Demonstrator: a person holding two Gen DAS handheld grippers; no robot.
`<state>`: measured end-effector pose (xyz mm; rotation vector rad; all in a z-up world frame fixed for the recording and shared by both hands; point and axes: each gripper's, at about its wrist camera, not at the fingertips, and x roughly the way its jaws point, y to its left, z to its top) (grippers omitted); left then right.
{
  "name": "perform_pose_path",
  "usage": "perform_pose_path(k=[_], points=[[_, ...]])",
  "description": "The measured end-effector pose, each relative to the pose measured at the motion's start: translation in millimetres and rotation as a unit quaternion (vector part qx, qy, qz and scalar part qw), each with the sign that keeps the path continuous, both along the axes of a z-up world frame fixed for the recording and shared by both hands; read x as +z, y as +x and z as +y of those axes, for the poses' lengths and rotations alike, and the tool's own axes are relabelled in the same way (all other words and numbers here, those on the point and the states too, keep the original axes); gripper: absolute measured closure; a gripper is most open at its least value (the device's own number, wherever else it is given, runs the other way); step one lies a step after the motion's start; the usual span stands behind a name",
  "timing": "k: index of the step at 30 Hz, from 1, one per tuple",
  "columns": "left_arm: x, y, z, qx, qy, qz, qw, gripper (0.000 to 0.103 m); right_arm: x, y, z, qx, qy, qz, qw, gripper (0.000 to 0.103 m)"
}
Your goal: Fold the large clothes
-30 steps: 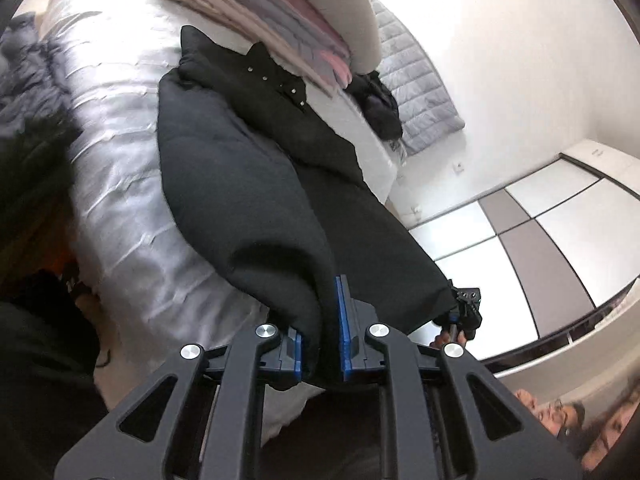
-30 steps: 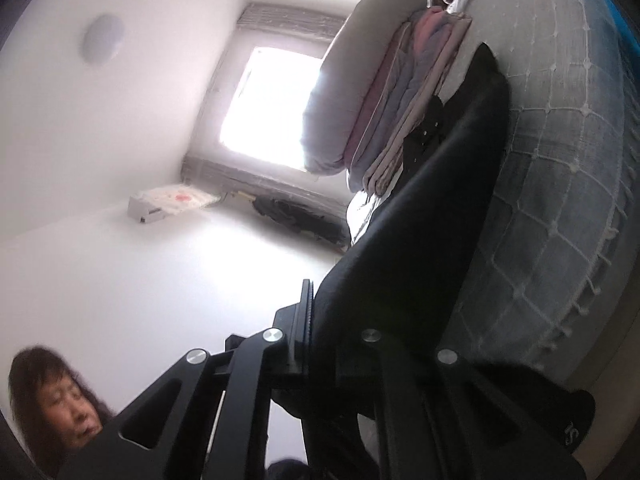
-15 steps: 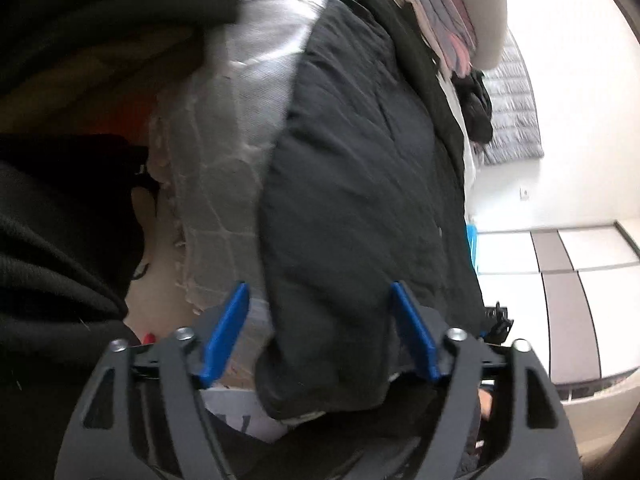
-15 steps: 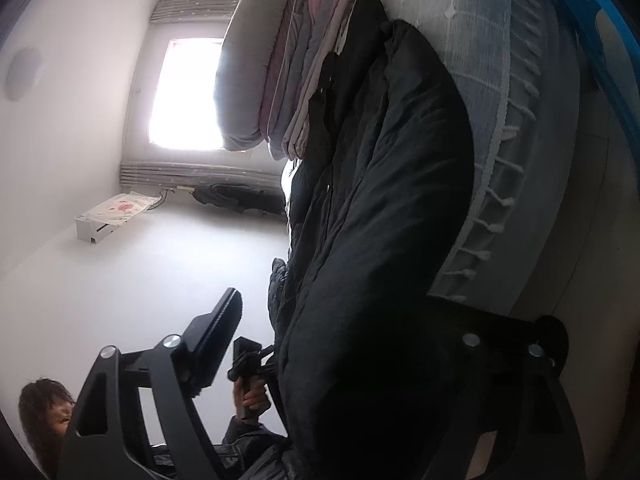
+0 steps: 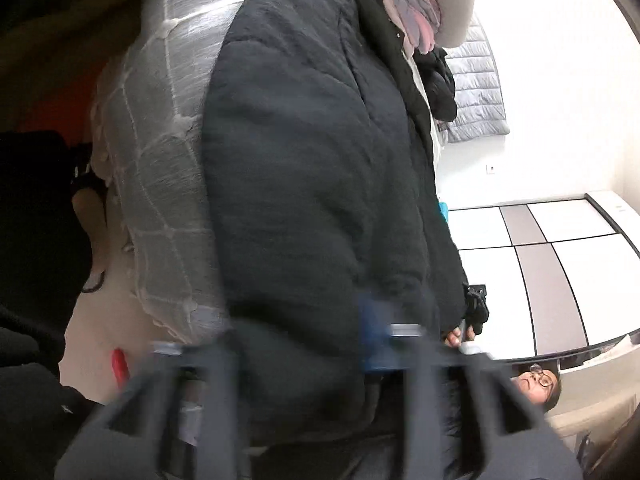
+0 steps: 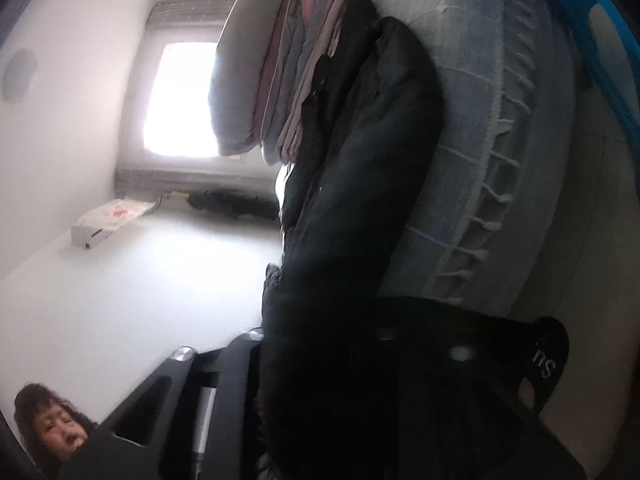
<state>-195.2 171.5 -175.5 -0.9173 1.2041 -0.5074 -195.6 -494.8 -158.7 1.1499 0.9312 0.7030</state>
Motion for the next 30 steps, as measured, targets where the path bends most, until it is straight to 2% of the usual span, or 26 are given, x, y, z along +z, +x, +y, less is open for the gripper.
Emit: perform_pose_path(k=[2,5,12,15,19,21,25,27,30], points=[[16.8,-0.4,-4.0,0.003,0.018,-0.021,0.9996,0.09,-0.4,-3.4,2.6,-0.016,-0.003,-0.004,1.0,0.089],[58.6,-8.2,-10.3,0.0,0.008,-0.068,0.9977,0.092,6.5,-10.1,6.3,-0.045,0.037,-0.029,0.998,0.09],[168.8,-36.5,-27.8,-0.039,-0.013,-0.175,0.9837,0.093,53.5,-34.7,9.5,-0.055,0.109,-0.125,0.985,0.091],[196.4,-62.4,-23.7,-0.054,-0.019,-0.188,0.9804,0.093,67.2,-57.9,-2.5,-0.067,0.126,-0.15,0.978,0.09],[192.9,-90.6,-8.5,-0.057,-0.021,-0.165,0.9843,0.091,75.9,-101.2,-19.0,-0.094,0.152,-0.176,0.968,0.09],[168.7,-92.6,3.5,-0.047,-0.037,-0.13,0.9897,0.09,69.7,-107.7,-20.2,-0.101,0.155,-0.168,0.968,0.09],[119.0,-83.2,16.9,-0.024,-0.06,-0.073,0.9952,0.09,47.8,-89.2,-20.3,-0.114,0.184,-0.141,0.966,0.09],[118.3,-73.9,18.2,-0.015,-0.073,-0.08,0.994,0.09,49.4,-70.3,-18.5,-0.115,0.196,-0.141,0.964,0.09],[141.3,-41.5,23.5,0.006,-0.082,-0.115,0.99,0.089,66.8,-34.4,-18.9,-0.111,0.192,-0.148,0.964,0.09]])
